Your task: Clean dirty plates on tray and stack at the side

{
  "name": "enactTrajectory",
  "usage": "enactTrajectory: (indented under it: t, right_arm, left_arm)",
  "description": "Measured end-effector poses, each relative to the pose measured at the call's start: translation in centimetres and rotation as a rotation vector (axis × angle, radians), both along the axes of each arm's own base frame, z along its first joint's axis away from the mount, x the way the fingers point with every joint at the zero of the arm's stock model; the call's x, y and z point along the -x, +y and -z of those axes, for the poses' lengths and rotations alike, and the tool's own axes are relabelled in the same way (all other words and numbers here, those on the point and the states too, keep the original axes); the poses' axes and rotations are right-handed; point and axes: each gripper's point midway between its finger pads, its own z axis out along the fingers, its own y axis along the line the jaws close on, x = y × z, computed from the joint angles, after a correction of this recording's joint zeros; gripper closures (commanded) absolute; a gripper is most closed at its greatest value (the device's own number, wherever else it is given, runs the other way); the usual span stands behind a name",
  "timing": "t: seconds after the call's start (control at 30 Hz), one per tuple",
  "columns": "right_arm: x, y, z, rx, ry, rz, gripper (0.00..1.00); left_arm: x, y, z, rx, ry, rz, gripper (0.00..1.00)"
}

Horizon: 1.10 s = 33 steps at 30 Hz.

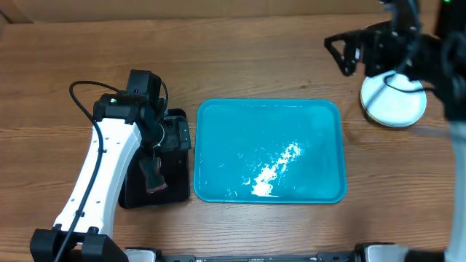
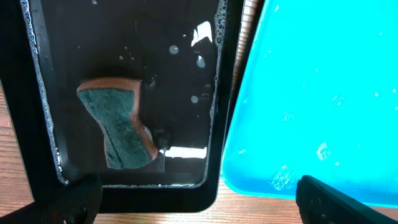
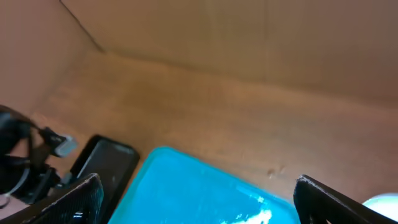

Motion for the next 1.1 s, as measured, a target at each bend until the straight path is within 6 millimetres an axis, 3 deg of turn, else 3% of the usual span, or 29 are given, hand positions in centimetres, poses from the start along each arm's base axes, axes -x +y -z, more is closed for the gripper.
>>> enactTrajectory:
  t: [0.13, 0.3, 0.4, 0.63, 1.1]
  right_arm:
    - [4.4, -0.4, -4.4, 0.011, -0.186, 0.01, 0.0]
    - [7.8, -0.7, -6.1, 0.012, -0.373, 0.022, 0.0]
    - [9.0, -0.8, -5.0, 0.012, -0.436, 0.027, 0.0]
    - [11.3, -0.9, 0.1, 0.009, -0.513, 0.03, 0.0]
    - [15.6, -0.6, 6.0, -0.008, -0.759, 0.01, 0.0]
  left_arm:
    - [0.0, 0.0, 0.0, 0.0, 0.0, 0.0, 0.0]
    - [0.0, 0.0, 0.0, 0.0, 0.0, 0.0, 0.0]
    - [0.0, 0.0, 0.0, 0.0, 0.0, 0.0, 0.0]
    - [0.0, 0.0, 0.0, 0.0, 0.0, 0.0, 0.0]
    - [0.0, 0.0, 0.0, 0.0, 0.0, 0.0, 0.0]
